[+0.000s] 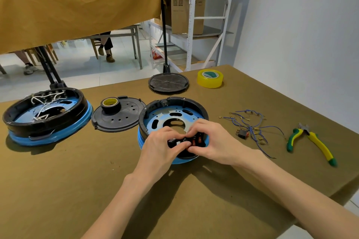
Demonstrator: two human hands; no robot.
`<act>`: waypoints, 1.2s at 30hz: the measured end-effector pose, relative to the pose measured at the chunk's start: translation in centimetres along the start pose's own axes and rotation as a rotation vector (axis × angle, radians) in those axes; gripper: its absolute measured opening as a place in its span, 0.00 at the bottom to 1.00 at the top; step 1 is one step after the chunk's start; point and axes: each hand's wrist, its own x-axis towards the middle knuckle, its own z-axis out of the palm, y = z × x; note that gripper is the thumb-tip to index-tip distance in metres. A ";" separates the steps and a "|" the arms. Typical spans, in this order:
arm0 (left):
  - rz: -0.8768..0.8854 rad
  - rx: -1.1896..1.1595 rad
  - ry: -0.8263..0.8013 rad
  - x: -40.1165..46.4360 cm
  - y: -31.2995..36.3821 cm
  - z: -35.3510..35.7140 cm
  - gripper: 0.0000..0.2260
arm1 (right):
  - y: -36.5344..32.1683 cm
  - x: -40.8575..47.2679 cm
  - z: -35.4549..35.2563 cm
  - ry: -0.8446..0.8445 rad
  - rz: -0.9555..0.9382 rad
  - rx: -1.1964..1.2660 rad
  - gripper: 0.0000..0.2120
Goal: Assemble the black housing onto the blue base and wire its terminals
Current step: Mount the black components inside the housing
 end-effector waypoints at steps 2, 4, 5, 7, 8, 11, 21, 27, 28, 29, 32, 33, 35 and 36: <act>-0.016 -0.007 0.016 0.1 0.1 0.1 0.13 | 0.1 0.2 -0.1 0.005 0.004 0.014 0.10; -0.021 -0.003 0.047 0.0 0.2 0.4 0.12 | 0.2 0.4 -0.2 -0.001 0.010 0.027 0.09; -0.018 0.001 0.066 -0.1 0.3 0.5 0.11 | 0.3 0.5 -0.2 -0.005 0.010 0.026 0.09; -0.012 0.007 0.089 -0.3 0.5 0.7 0.11 | 0.3 0.5 -0.1 -0.010 -0.002 0.000 0.10; -0.013 0.010 0.083 -0.3 0.5 0.7 0.12 | 0.3 0.5 -0.1 -0.011 -0.010 -0.015 0.10; -0.025 0.000 -0.058 0.2 -0.2 -0.6 0.13 | 0.4 0.6 -0.3 -0.012 -0.005 0.003 0.10; 0.087 0.182 -0.132 0.2 -1.3 -1.5 0.21 | 0.7 1.8 -0.7 -0.080 -0.024 -0.060 0.08; 0.019 0.263 0.011 -0.2 -1.2 0.0 0.27 | 0.6 2.2 -1.0 -0.062 -0.018 0.001 0.08; 0.020 0.265 0.019 -0.2 -1.2 0.0 0.25 | 0.6 2.2 -0.9 -0.056 -0.025 -0.015 0.09; 0.025 0.267 0.021 -0.2 -1.1 0.0 0.23 | 0.6 2.1 -0.8 -0.054 -0.035 -0.041 0.10; 0.016 0.265 0.047 -0.3 -0.7 0.2 0.18 | 0.3 2.0 -0.8 -0.081 -0.053 -0.109 0.11; 0.006 0.266 0.064 -0.2 -0.7 0.3 0.17 | 0.2 2.0 -1.0 -0.097 -0.057 -0.118 0.11; -0.022 0.265 0.072 -0.1 -0.7 0.4 0.18 | 0.1 2.2 -1.3 -0.127 -0.068 -0.130 0.13; -0.036 0.261 0.065 -0.1 -0.7 0.5 0.18 | 0.0 2.3 -1.4 -0.138 -0.077 -0.149 0.13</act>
